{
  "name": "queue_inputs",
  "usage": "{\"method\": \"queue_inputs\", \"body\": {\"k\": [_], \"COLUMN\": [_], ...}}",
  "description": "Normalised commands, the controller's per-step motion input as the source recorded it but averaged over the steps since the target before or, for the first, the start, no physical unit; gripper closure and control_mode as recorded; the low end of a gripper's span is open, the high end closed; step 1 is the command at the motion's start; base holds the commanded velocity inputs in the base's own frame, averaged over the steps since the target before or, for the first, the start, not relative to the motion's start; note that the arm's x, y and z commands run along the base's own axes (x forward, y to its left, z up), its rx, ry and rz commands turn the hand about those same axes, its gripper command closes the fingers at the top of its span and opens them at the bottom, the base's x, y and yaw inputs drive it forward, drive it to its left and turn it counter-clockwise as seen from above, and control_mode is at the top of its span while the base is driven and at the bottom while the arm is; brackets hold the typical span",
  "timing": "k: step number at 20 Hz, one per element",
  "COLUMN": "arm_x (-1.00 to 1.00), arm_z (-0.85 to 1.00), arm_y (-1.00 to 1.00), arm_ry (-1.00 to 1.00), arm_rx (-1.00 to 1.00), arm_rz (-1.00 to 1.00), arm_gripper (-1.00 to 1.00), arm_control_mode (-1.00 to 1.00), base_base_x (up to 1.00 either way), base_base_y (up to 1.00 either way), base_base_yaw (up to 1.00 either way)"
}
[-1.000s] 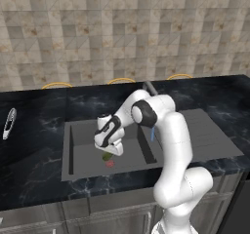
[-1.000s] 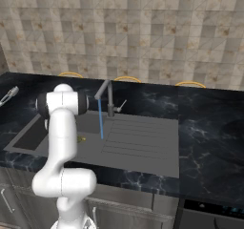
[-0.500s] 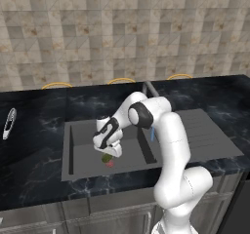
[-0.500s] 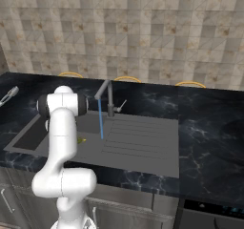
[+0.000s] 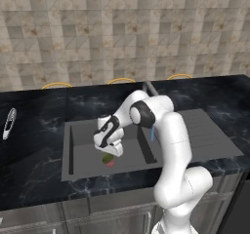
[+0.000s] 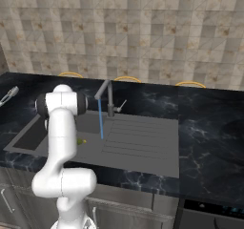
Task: Turn on the sink faucet. Then move the cucumber from the counter to the sink. Turn off the sink. Move the vegetable from the sink to the pot next to the stove. Finally move the pot to the front center burner.
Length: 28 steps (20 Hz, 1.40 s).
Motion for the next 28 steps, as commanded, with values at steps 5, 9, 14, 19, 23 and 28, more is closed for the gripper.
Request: {"method": "queue_inputs", "body": {"k": [5,9,14,19,23,28], "arm_x": [-0.08,-0.17,-0.28,-0.45,-0.46,-0.50], "arm_z": [0.48,0.58,0.63,0.72,0.76,0.80], "arm_y": [-0.02,-0.01,-0.06,-0.20,-0.30,-0.27], "arm_ry": [0.00,0.00,0.00,0.00,-0.04,-0.07], "arm_rx": [-0.01,-0.02,0.00,0.00,0.00,0.00], "arm_rz": [-0.03,-0.02,-0.06,-0.04,-0.03,0.00], "arm_gripper": [-1.00,-1.00,-1.00,-1.00,-1.00,-1.00], "arm_control_mode": [-1.00,-1.00,-1.00,-1.00,-1.00,-1.00], "base_base_x": [0.00,0.00,0.00,0.00,0.00,0.00], "base_base_y": [0.00,0.00,0.00,0.00,0.00,0.00], "base_base_yaw": [0.00,0.00,0.00,0.00,0.00,0.00]}}
